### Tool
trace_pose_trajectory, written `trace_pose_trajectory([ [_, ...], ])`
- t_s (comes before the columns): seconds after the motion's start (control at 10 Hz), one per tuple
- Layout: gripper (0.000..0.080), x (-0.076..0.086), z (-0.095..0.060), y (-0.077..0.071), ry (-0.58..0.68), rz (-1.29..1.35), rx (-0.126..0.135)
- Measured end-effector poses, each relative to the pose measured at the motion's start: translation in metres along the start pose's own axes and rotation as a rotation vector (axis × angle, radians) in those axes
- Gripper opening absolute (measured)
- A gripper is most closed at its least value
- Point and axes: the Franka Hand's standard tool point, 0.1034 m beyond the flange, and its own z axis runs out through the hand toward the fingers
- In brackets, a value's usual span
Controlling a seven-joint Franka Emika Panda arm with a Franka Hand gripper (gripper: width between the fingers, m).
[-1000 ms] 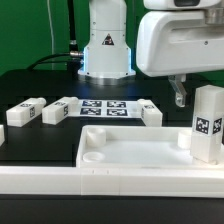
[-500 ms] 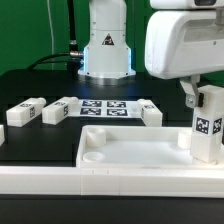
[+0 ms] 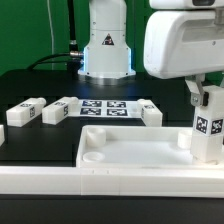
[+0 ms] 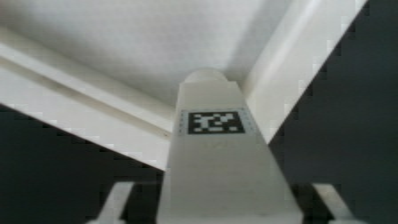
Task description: Assemble desk
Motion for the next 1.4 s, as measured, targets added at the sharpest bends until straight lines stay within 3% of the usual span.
trace_pose_trajectory([
  [1.2, 0.0289, -0.0015, 0.0012, 0.0024, -0.013, 1.053, 0.041],
  [1.4, 0.0290, -0.0019, 0.0018, 0.0016, -0.025, 1.269, 0.061],
])
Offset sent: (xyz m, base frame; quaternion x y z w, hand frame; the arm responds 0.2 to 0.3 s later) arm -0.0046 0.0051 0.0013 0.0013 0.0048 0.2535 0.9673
